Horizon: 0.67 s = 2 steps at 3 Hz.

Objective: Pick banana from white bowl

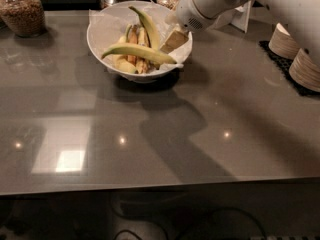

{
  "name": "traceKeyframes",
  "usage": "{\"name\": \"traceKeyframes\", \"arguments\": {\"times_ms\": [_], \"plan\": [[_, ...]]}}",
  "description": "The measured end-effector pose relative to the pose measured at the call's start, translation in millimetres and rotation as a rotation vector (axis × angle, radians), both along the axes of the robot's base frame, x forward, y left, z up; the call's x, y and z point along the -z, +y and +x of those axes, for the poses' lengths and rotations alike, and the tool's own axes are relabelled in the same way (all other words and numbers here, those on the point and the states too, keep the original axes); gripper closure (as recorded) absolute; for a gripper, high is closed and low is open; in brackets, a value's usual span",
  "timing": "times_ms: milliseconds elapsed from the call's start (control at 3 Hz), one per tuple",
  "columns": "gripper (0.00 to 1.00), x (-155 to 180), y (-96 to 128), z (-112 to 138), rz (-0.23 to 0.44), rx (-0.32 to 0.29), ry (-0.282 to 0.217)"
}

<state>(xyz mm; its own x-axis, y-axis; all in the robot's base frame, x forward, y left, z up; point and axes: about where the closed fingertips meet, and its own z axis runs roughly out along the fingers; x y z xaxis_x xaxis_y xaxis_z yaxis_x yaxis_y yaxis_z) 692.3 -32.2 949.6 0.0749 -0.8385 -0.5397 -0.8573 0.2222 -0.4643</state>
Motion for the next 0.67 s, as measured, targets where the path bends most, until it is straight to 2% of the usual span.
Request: {"name": "traceKeyframes", "arguments": {"times_ms": [333, 667], "plan": [[0.48, 16, 9, 15, 0.009, -0.004, 0.021], [0.42, 29, 22, 21, 0.029, -0.016, 0.047]]}}
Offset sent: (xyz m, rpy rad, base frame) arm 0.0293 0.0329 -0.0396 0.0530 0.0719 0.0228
